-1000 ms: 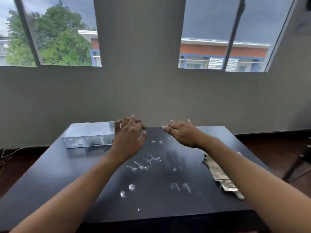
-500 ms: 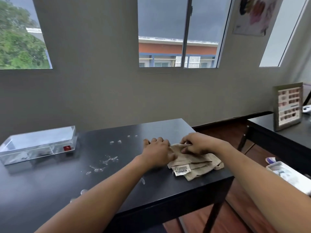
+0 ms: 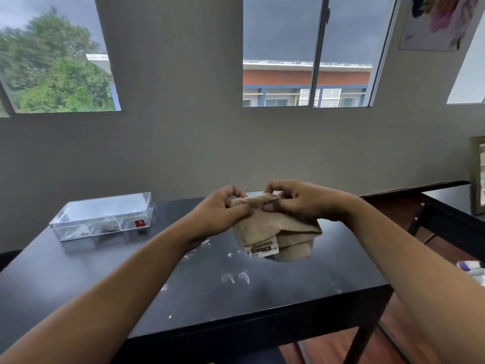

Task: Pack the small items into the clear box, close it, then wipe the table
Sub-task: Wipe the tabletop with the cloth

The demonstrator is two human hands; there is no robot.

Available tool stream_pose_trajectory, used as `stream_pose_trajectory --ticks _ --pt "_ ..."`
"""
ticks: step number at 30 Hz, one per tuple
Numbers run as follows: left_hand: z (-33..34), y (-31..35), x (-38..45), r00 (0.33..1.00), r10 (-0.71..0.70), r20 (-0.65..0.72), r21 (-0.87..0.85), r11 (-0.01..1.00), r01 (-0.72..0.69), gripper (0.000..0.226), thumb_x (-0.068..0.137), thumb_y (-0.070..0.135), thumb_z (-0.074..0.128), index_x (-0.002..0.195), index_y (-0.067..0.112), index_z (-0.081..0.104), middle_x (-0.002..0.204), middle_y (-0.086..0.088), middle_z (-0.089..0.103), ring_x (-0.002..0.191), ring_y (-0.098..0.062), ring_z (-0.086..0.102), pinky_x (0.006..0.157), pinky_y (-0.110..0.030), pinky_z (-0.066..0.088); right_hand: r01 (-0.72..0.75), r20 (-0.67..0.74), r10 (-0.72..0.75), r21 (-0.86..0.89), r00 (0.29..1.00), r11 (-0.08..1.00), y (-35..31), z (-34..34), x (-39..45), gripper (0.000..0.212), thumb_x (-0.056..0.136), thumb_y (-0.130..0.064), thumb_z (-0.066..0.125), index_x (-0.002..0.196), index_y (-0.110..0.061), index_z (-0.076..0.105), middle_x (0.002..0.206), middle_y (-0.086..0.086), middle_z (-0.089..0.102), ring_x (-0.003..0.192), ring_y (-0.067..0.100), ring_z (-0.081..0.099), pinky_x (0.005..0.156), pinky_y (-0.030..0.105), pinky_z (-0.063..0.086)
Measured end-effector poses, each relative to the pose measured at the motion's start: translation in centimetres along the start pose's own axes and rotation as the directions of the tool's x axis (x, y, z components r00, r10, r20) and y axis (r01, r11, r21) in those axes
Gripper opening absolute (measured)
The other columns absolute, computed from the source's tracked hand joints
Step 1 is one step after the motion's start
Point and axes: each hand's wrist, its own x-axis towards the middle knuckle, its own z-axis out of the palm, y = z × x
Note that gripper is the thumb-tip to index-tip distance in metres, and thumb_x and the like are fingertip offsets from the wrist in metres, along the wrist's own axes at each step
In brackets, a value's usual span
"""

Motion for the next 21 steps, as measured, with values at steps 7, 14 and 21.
stream_pose_trajectory --ticks 7,14,21 --pt "-3.7 -2.4 -3.3 0.992 -0.120 -0.025 0.184 0.975 0.123 0.030 0.090 0.027 0.074 0.116 0.024 0.058 0.081 0.001 0.074 0.066 -0.009 0.069 0.065 -0.032 0.061 -0.116 0.060 0.143 -0.331 0.988 0.937 -2.1 4.5 3.8 0.036 0.090 -0.057 0.066 0.118 -0.036 0.060 0.115 0.003 0.071 0.100 0.022 0.066 0.087 0.038 0.051" --pt "-6.9 -7.1 -6.8 0.999 0.020 -0.047 0.639 0.769 0.015 0.034 0.098 0.050 0.059 0.128 0.033 0.059 0.126 0.015 0.066 0.116 -0.006 0.062 0.105 -0.040 0.048 0.123 0.216 0.039 -0.687 0.976 0.716 0.0 11.3 2.2 0.077 0.091 -0.075 0.039 0.159 -0.041 0.025 0.170 -0.003 0.018 0.155 0.024 0.022 0.123 0.049 0.022" --pt "-13.4 -12.4 -10.6 0.983 0.012 -0.185 0.687 0.717 0.121 0.025 0.103 0.040 0.052 0.119 0.029 0.069 0.118 0.016 0.068 0.113 -0.009 0.063 0.096 -0.027 0.044 0.060 0.162 0.053 -0.623 0.985 0.780 2.3 13.8 3.1 0.067 0.086 -0.087 0.008 0.150 -0.067 0.002 0.169 -0.024 -0.004 0.158 0.009 -0.006 0.127 0.049 -0.002"
